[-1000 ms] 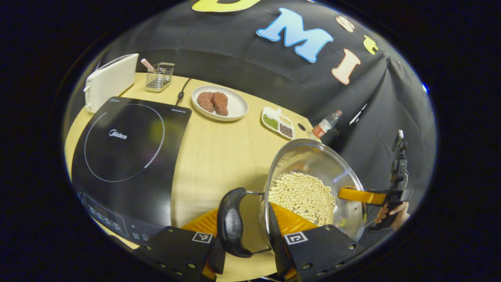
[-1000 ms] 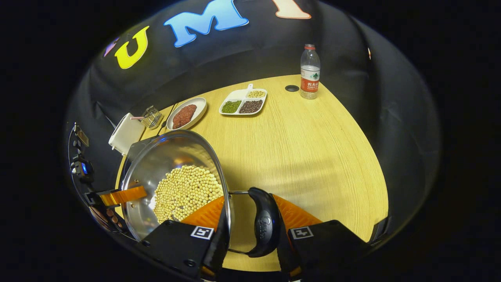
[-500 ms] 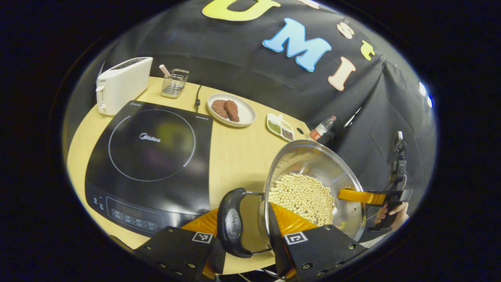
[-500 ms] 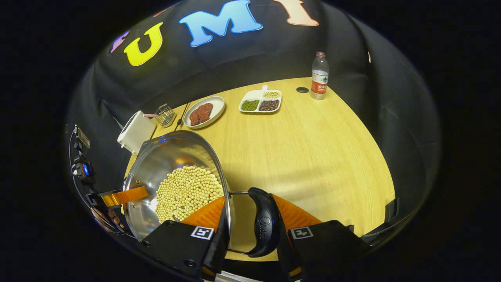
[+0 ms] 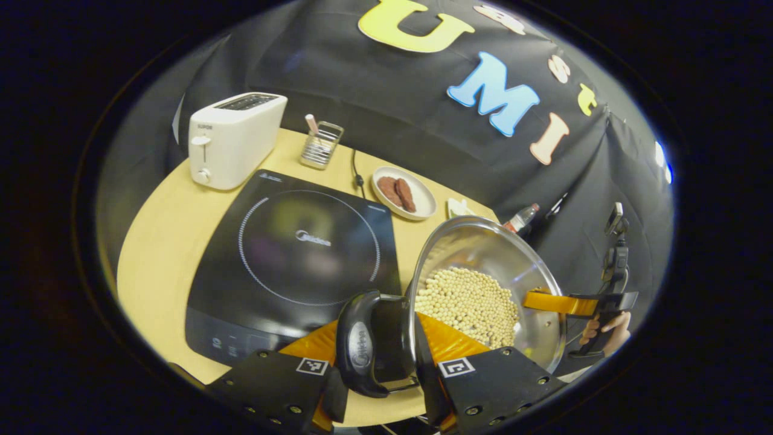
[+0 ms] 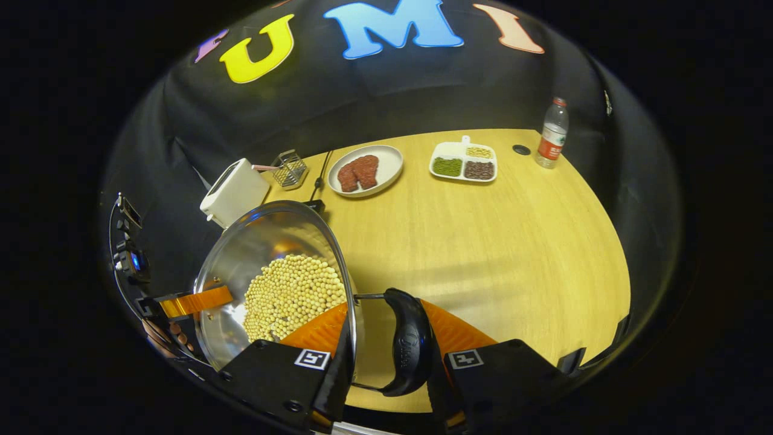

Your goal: First push the handle of the pot to place it horizontally, then grasp the pot with both hands and set it on the induction cooktop.

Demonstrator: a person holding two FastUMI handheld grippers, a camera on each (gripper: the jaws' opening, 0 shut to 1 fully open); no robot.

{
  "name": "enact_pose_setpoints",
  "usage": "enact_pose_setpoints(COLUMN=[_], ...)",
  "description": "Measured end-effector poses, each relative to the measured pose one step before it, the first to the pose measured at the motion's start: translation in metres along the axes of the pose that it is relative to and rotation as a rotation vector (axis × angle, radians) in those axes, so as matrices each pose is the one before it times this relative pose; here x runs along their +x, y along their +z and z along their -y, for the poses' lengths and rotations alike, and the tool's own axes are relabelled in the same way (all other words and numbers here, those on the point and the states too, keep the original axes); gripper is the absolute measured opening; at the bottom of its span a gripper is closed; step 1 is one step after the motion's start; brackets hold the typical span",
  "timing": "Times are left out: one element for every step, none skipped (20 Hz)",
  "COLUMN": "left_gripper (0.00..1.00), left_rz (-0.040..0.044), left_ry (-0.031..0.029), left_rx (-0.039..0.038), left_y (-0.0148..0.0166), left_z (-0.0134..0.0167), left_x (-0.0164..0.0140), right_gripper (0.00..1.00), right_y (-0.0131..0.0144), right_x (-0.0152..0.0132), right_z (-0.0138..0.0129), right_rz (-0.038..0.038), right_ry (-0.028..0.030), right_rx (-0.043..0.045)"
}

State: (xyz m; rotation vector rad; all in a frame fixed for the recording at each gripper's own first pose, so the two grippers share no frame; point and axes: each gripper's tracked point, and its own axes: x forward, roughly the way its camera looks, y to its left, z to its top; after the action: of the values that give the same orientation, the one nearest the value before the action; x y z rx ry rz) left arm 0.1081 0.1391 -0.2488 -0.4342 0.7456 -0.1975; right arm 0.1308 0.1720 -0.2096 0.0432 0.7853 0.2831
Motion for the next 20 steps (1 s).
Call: enact_pose_setpoints(left_gripper=[0.48, 0.54, 0.54, 0.54, 0.54, 0.54, 0.54, 0.54, 0.54, 0.51, 0.51, 0.51, 0.51, 0.51, 0.51, 0.51, 0.48, 0.54, 0.51, 0.51], left_rz=[0.0042, 0.00372, 0.00699, 0.00566, 0.00696, 0.00641, 0.00617, 0.00618, 0.00365, 0.00416, 0.00359, 0.00041, -0.00049, 0.00523, 0.0051, 0.00181, 0.00382, 0.00236, 0.00368, 0.00239], left_ry=[0.00576, 0.00688, 0.00501, 0.00678, 0.00734, 0.00903, 0.00874, 0.00801, 0.00915, 0.00801, 0.00681, 0.0053, 0.00728, 0.00288, 0.00448, 0.00545, 0.00769, 0.00864, 0.00611, 0.00328], left_rx=[-0.00189, -0.00179, -0.00087, -0.00048, 0.00235, 0.00122, 0.00236, 0.00031, 0.00203, 0.00268, 0.00285, 0.00231, 0.00043, 0.0088, 0.00775, 0.00528, 0.00468, 0.00323, 0.00224, 0.00016], left_y=[0.00421, 0.00565, 0.00521, 0.00627, 0.00528, 0.0058, 0.00489, 0.00468, 0.00473, 0.00424, 0.00436, 0.00223, 0.00326, 0.00397, 0.00415, 0.00242, 0.00388, 0.00306, 0.00359, 0.00416], left_z=[-0.01177, -0.00975, -0.00625, -0.00776, -0.00796, -0.00842, -0.00781, -0.0069, -0.00791, -0.00884, -0.00732, -0.00637, -0.00682, -0.0074, -0.00634, -0.00736, -0.00705, -0.0061, -0.00549, -0.00517], left_x=[-0.0004, -0.00074, 0.00117, -0.00103, -0.00098, 0.00055, -0.00005, 0.00031, 0.00077, -0.00024, 0.00161, 0.00299, 0.00299, 0.00336, 0.0051, 0.00439, 0.00387, 0.00406, 0.00354, 0.00396], right_gripper=[0.53, 0.53, 0.53, 0.53, 0.53, 0.56, 0.53, 0.57, 0.56, 0.53, 0.53, 0.53, 0.53, 0.56, 0.53, 0.56, 0.53, 0.53, 0.53, 0.53], right_y=[0.00378, 0.00283, 0.00436, 0.00338, 0.00358, 0.00294, 0.00356, 0.00312, 0.0026, 0.00135, 0.00164, 0.00005, 0.00118, -0.00031, -0.00018, 0.00016, 0.00192, 0.00094, 0.00179, 0.00272], right_x=[0.00493, 0.00325, 0.00529, 0.00478, 0.00575, 0.0059, 0.00574, 0.00579, 0.00545, 0.00653, 0.00635, 0.00596, 0.00712, 0.0078, 0.00769, 0.00738, 0.00731, 0.00673, 0.00587, 0.00572], right_z=[-0.00844, -0.01057, -0.00823, -0.00843, -0.0078, -0.00744, -0.00718, -0.00622, -0.00584, -0.00644, -0.00547, -0.00579, -0.00422, -0.00296, -0.00374, -0.00346, -0.00377, -0.00315, -0.00303, -0.0029], right_rz=[-0.00387, -0.00087, -0.00094, -0.00094, -0.00192, -0.00469, 0.00005, -0.00079, 0.00044, -0.00101, -0.00066, -0.00038, -0.00346, -0.00638, -0.00802, -0.0048, -0.00155, -0.00528, -0.00193, -0.00012], right_ry=[0.00566, 0.0046, 0.00489, 0.00543, 0.00619, 0.00583, 0.00639, 0.00499, 0.00436, 0.00363, 0.00395, 0.00273, 0.0034, 0.00256, 0.0049, 0.00171, 0.00092, 0.00107, 0.00169, 0.00118], right_rx=[-0.00548, -0.00434, -0.0048, -0.00244, -0.00189, -0.00022, 0.00119, -0.00191, 0.00102, 0.00303, 0.00433, 0.00572, 0.00486, 0.00767, 0.01141, 0.00799, 0.00344, 0.00405, 0.00781, 0.00367])
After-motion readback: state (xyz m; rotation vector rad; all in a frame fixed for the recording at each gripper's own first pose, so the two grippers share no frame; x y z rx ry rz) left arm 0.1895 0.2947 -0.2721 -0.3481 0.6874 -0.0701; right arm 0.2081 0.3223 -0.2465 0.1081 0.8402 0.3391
